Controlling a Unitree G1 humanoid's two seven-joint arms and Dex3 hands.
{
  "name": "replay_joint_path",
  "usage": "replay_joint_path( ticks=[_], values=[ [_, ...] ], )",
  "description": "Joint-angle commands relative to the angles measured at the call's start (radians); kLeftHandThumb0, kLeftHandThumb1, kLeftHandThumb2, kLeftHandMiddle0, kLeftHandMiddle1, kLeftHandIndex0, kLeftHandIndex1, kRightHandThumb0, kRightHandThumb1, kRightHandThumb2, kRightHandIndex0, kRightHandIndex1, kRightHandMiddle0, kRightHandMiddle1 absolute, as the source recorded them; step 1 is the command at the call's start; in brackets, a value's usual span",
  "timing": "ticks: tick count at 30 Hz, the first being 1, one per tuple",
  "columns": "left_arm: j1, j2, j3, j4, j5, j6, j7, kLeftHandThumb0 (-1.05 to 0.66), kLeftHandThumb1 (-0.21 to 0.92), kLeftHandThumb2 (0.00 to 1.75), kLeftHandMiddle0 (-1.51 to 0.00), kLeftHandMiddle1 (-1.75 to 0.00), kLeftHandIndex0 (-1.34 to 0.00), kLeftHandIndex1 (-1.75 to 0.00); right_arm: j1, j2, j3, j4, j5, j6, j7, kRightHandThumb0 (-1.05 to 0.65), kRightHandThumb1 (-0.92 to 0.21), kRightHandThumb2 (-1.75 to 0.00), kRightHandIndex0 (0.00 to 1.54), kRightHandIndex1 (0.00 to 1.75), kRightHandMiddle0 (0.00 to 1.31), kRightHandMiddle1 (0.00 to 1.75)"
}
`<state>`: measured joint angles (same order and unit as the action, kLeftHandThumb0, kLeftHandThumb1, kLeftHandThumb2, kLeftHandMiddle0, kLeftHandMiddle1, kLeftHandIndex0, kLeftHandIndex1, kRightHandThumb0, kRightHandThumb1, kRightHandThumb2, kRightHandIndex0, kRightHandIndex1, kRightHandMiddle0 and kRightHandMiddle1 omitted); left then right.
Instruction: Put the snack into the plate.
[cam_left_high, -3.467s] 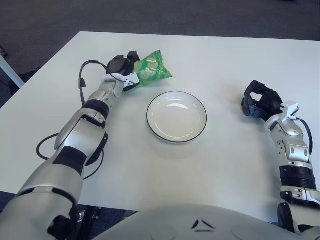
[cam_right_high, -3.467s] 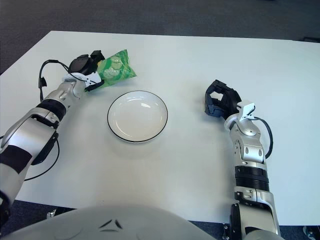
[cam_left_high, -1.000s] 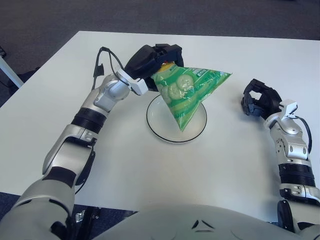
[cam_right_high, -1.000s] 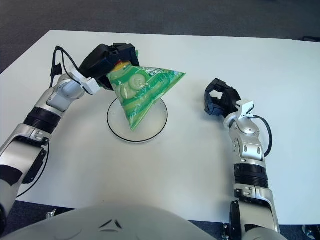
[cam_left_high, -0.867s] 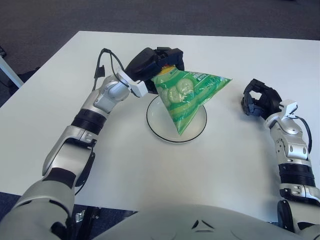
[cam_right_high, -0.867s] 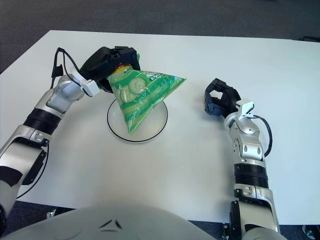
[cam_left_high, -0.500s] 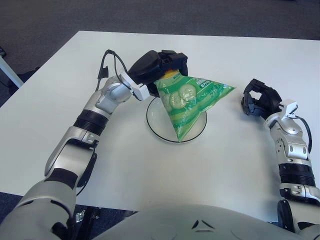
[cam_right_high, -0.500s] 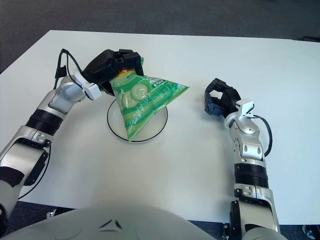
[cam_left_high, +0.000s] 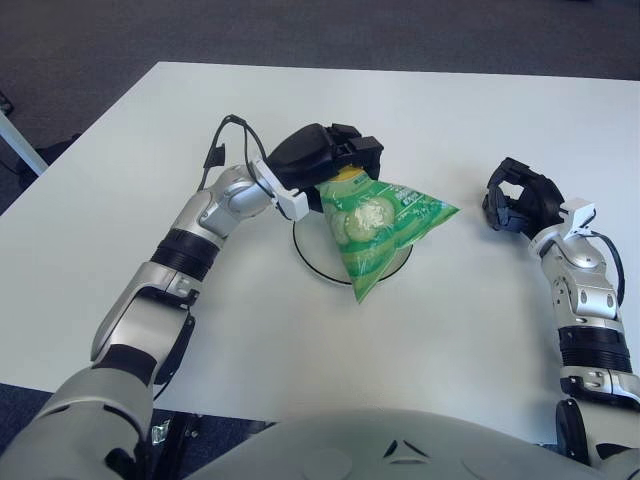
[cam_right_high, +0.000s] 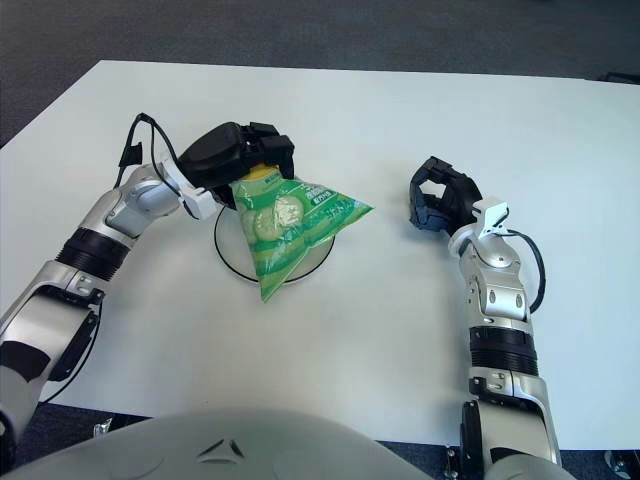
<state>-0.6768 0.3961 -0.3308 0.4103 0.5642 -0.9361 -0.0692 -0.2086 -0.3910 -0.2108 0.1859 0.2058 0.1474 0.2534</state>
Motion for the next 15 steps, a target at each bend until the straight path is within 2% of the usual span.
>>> replay_joint_path(
  ticks=[1, 9, 15],
  values=[
    [-0.012, 0.014, -0.006, 0.022, 0.063, -0.031, 0.044, 0.00, 0.02, 1.64, -0.86, -1.68, -0.60, -1.75, 0.048, 0.012, 0.025, 0.050, -0.022, 0.049, 0.010, -0.46, -0.39, -1.23, 1.25, 1.75, 0.56, 1.75],
    [-0.038, 0.012, -0.021, 0.066, 0.179, -0.047, 0.126, 0.00, 0.03, 1.63, -0.84, -1.70, -0.59, -1.75, 0.046, 0.013, 0.026, 0.053, -0.021, 0.047, 0.011, -0.46, -0.38, -1.25, 1.26, 1.75, 0.57, 1.75],
    [-0.055, 0.037, -0.052, 0.056, 0.260, -0.022, 0.133, 0.00, 0.04, 1.63, -0.83, -1.71, -0.58, -1.75, 0.043, 0.015, 0.024, 0.061, -0.020, 0.040, 0.011, -0.47, -0.37, -1.26, 1.27, 1.75, 0.58, 1.75]
  ],
)
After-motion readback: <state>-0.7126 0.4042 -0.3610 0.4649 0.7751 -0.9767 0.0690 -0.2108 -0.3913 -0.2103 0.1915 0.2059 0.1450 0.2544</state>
